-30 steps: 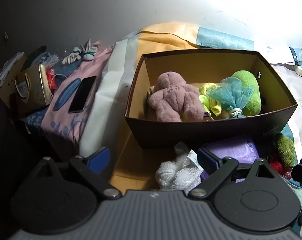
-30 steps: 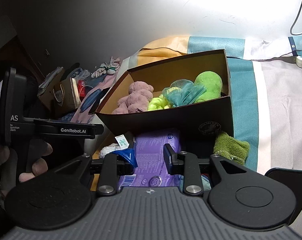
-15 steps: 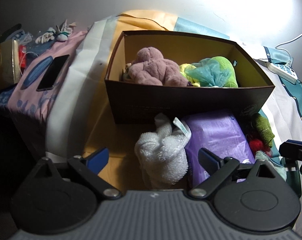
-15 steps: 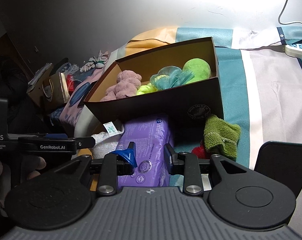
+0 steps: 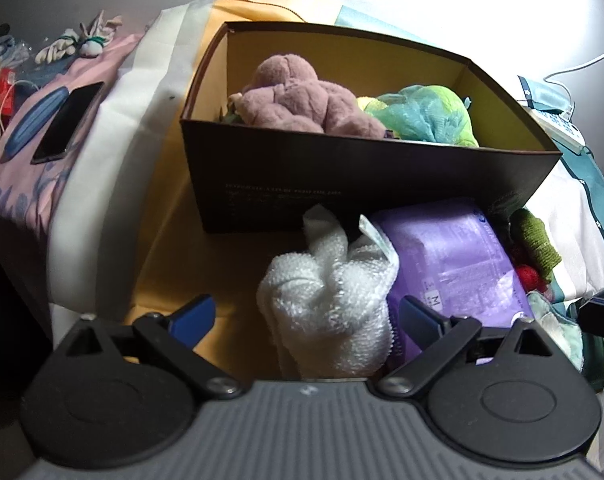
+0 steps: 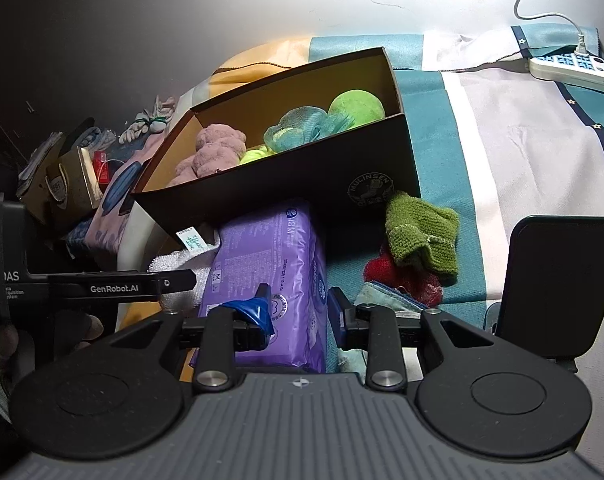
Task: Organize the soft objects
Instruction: 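Grasp the white mesh puff with the left gripper while the right grasps the pale green cloth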
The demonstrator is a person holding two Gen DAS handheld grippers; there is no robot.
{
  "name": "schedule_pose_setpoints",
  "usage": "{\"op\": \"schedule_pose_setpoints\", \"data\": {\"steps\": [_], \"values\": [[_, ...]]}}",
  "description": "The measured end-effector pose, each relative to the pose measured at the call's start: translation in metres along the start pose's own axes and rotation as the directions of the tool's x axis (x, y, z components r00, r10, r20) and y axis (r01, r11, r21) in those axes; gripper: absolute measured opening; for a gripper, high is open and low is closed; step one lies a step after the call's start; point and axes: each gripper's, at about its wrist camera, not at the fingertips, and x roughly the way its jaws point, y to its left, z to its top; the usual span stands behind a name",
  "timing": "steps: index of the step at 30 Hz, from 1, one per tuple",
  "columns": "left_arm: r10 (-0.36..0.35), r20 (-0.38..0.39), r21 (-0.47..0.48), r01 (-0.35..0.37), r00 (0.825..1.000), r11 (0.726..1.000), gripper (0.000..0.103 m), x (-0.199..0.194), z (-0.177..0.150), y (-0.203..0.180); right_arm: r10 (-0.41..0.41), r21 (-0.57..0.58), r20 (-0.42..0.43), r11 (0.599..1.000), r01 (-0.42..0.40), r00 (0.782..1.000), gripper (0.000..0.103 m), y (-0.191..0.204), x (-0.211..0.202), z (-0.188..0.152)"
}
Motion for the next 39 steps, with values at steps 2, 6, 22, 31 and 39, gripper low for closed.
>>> {"op": "schedule_pose_setpoints", "data": {"steps": [2,6,22,31,39], "values": [[0.0,-0.009,0.003,0.0,1.0,1.0,0.097,0.006,-0.001,0.006,-0.013,0.003,0.005,1.0,0.013,1.0,0.013,0.002,-0.001,0.0],[-0.043,-0.019,-0.005,0.043,0.999,0.999,0.098,0.012,0.0,0.016,-0.041,0.01,0.016,0.999,0.041,0.999,0.013,0.004,-0.002,0.0],[-0.148,-0.004,0.041,0.148,0.989,0.988,0.084,0.022,-0.002,0.019,-0.206,0.049,-0.014,0.977,0.206,0.978,0.014,-0.01,0.006,-0.01],[-0.186,0.012,0.058,0.185,0.983,0.981,0.078,0.016,-0.007,0.022,-0.227,-0.071,-0.058,0.972,0.223,0.972,0.014,-0.012,0.003,-0.027],[-0.178,0.014,0.067,0.177,0.984,0.982,0.068,0.007,-0.006,0.035,-0.267,-0.444,-0.06,0.87,0.214,0.962,0.015,0.016,0.011,-0.065]]}}
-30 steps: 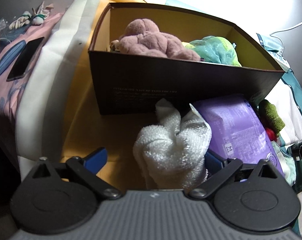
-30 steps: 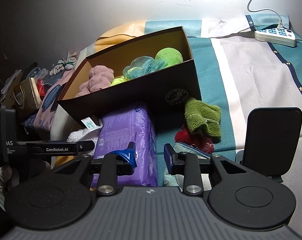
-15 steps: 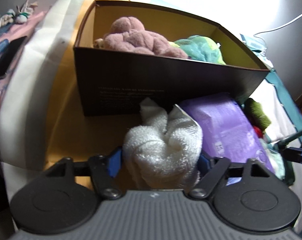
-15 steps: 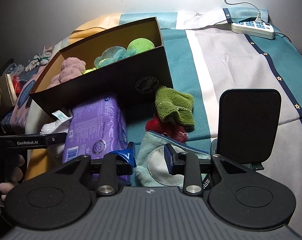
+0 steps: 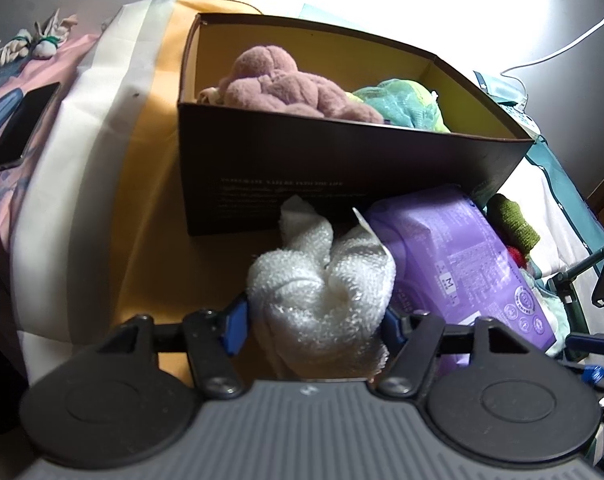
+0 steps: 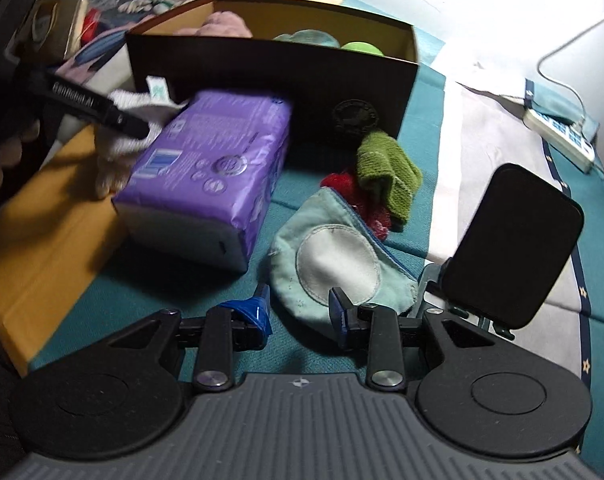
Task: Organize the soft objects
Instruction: 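Grasp the white mesh puff with the left gripper while the right grasps the pale green cloth, then lift the white mesh puff with the left gripper while the right lifts the pale green cloth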
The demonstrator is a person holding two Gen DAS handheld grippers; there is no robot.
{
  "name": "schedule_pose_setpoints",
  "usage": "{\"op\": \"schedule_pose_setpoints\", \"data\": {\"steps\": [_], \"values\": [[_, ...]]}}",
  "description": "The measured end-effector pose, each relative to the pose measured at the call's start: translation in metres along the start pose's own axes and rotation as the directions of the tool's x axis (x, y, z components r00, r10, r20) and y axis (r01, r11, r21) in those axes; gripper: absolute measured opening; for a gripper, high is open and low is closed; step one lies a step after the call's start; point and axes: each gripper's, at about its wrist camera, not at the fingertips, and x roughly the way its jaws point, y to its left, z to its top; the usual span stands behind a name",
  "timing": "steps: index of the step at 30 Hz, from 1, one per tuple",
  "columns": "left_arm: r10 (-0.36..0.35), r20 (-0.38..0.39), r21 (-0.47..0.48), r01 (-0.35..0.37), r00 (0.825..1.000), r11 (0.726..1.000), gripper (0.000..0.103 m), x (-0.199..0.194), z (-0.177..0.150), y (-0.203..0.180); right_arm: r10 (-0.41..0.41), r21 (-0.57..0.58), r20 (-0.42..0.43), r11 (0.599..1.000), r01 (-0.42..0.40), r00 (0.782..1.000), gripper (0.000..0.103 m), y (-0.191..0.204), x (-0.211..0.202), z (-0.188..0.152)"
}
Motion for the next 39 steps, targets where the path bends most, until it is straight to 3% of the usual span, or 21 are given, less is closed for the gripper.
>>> {"op": "schedule_pose_setpoints", "data": {"steps": [7,11,20,29,34,39], "values": [[0.01,0.012,-0.004,-0.01,1.0,1.0,0.065,-0.013,-0.001,0.001,-0.079,-0.045,0.025,0.996,0.08,0.997,0.015,0.006,0.021,-0.005],[0.01,0.019,-0.013,-0.009,1.0,1.0,0.065,-0.019,-0.003,0.0,-0.106,0.004,0.037,0.994,0.106,0.994,0.016,-0.003,0.029,-0.001],[0.028,0.051,-0.033,-0.027,0.998,0.999,0.065,-0.033,-0.003,-0.003,-0.052,0.176,0.033,0.983,0.046,0.998,0.019,-0.023,0.038,0.005],[0.043,0.061,-0.045,-0.04,0.997,0.998,0.065,-0.039,-0.002,-0.007,0.033,0.042,0.074,0.998,-0.037,0.997,0.022,0.001,0.023,-0.006],[0.048,0.074,-0.054,-0.044,0.996,0.998,0.065,-0.046,-0.003,-0.008,-0.092,-0.015,0.073,0.996,0.093,0.993,0.024,0.006,0.036,-0.007],[0.053,0.099,-0.061,-0.047,0.994,0.997,0.065,-0.056,-0.002,-0.009,-0.072,0.061,0.078,0.996,0.067,0.994,0.027,-0.004,0.039,-0.006]]}}
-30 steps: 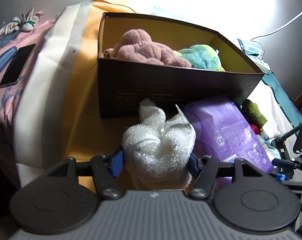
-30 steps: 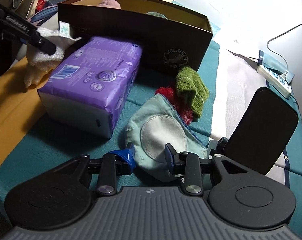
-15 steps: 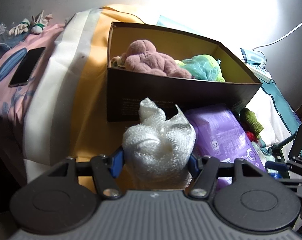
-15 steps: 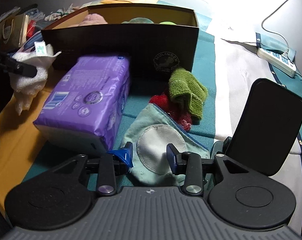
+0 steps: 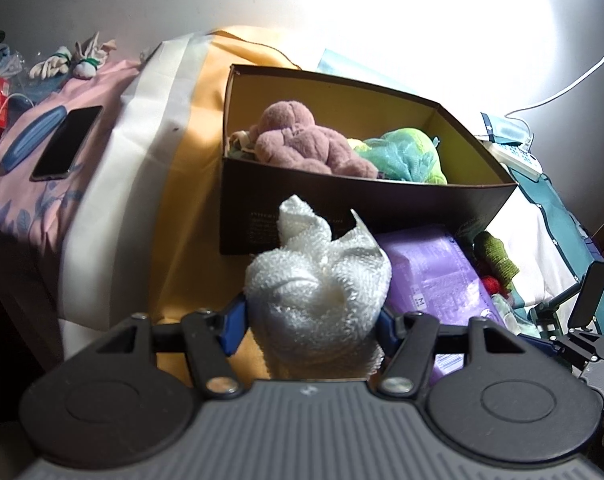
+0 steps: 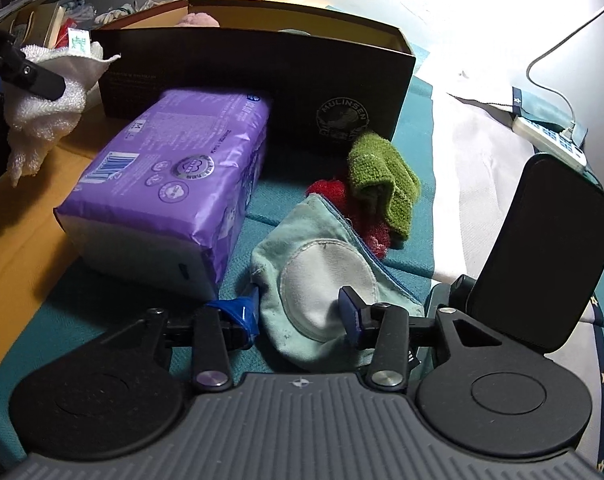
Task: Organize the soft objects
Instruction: 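Lift the white mesh puff with the left gripper while the right lifts the pale green cloth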
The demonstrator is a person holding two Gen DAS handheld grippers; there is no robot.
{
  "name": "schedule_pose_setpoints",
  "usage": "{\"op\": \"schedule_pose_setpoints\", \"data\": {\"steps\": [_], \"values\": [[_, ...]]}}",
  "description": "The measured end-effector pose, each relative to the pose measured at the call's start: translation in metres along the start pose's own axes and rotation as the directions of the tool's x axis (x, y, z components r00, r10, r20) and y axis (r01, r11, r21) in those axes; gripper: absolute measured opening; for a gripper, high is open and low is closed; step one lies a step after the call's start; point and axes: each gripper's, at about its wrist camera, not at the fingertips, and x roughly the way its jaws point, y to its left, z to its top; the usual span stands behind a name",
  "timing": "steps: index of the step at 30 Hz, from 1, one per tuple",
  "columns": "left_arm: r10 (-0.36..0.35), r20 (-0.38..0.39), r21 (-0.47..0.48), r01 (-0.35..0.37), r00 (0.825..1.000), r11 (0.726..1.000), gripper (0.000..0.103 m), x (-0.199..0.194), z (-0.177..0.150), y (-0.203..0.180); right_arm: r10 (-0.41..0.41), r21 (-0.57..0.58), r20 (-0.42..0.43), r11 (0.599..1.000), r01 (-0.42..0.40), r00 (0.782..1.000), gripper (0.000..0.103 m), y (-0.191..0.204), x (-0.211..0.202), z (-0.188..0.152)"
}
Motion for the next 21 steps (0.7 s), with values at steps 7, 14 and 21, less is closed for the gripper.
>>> {"op": "schedule_pose_setpoints", "data": {"steps": [7,14,21], "values": [[-0.006,0.031,0.011,0.006,1.0,1.0,0.065,-0.012,0.003,-0.008,0.001,0.017,0.004,1.0,-0.001,1.0,0.031,0.008,0.003,0.001],[-0.006,0.054,0.023,0.005,0.999,1.0,0.065,-0.022,0.006,-0.012,0.023,0.145,0.013,0.989,-0.025,1.0,0.014,-0.013,0.005,0.002],[-0.004,0.081,0.064,-0.001,0.997,0.998,0.065,-0.03,0.017,-0.017,0.042,0.215,0.073,0.975,-0.057,0.996,0.0,-0.021,-0.02,0.0]]}}
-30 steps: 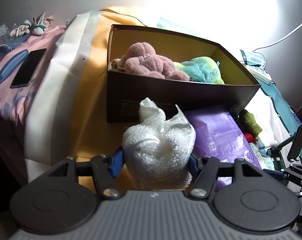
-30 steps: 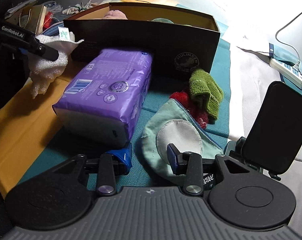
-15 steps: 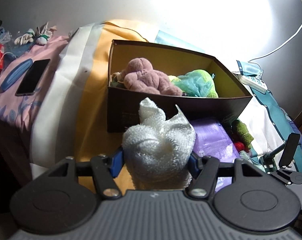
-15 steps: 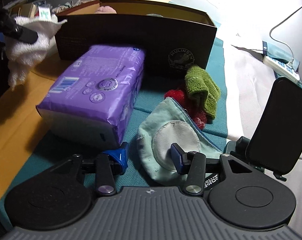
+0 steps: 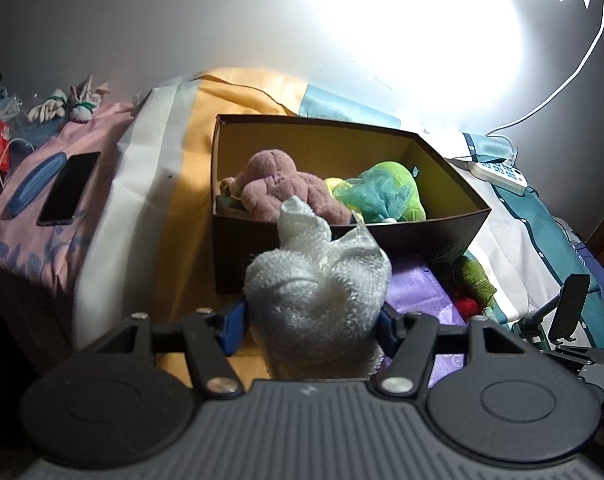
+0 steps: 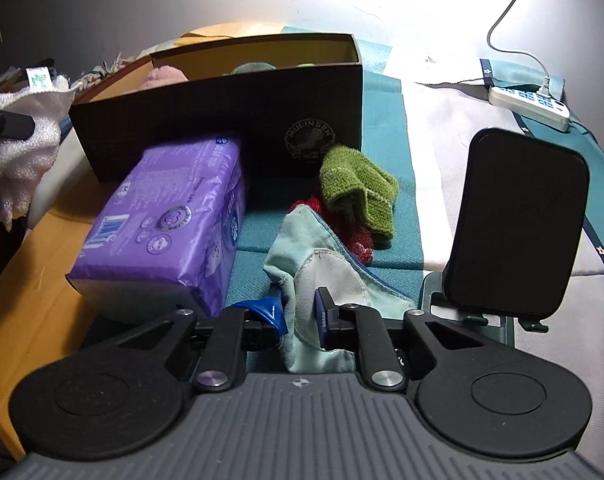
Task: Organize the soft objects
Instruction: 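Lift the white mesh puff with the left gripper while the right lifts the pale green cloth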
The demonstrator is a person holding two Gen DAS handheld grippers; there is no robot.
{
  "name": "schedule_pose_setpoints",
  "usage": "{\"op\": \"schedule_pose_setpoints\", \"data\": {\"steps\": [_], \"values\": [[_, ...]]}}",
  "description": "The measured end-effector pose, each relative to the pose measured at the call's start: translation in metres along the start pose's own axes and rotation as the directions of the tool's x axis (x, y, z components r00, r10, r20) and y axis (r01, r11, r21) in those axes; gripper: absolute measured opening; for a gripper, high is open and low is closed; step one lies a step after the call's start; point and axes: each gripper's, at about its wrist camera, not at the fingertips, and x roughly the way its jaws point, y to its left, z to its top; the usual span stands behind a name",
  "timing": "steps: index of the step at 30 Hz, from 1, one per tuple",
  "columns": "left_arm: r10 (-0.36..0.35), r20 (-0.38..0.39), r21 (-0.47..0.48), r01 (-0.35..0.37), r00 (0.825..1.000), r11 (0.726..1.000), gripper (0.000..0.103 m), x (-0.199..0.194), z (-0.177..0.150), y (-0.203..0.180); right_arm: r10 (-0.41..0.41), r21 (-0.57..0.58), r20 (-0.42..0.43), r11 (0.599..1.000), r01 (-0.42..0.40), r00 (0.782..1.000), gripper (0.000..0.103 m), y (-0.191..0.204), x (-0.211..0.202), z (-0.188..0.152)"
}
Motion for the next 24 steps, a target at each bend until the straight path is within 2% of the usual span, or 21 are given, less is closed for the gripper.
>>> {"op": "schedule_pose_setpoints", "data": {"steps": [7,15,18,24], "values": [[-0.023,0.041,0.042,0.021,0.999,0.999,0.065,-0.003,0.022,-0.004,0.094,0.161,0.08,0.981,-0.105,0.992,0.0,-0.014,-0.037,0.022],[-0.029,0.056,0.086,0.024,0.998,0.996,0.065,0.004,0.05,-0.012,0.229,0.354,0.176,0.893,-0.279,0.957,0.0,-0.033,-0.067,0.057],[-0.009,0.058,0.109,0.003,0.998,0.994,0.065,0.008,0.065,-0.017,0.26,0.378,0.217,0.866,-0.327,0.941,0.0,-0.037,-0.076,0.072],[0.029,0.052,0.142,-0.036,0.998,0.989,0.065,0.022,0.092,-0.029,0.295,0.36,0.268,0.852,-0.38,0.917,0.0,-0.039,-0.083,0.105]]}}
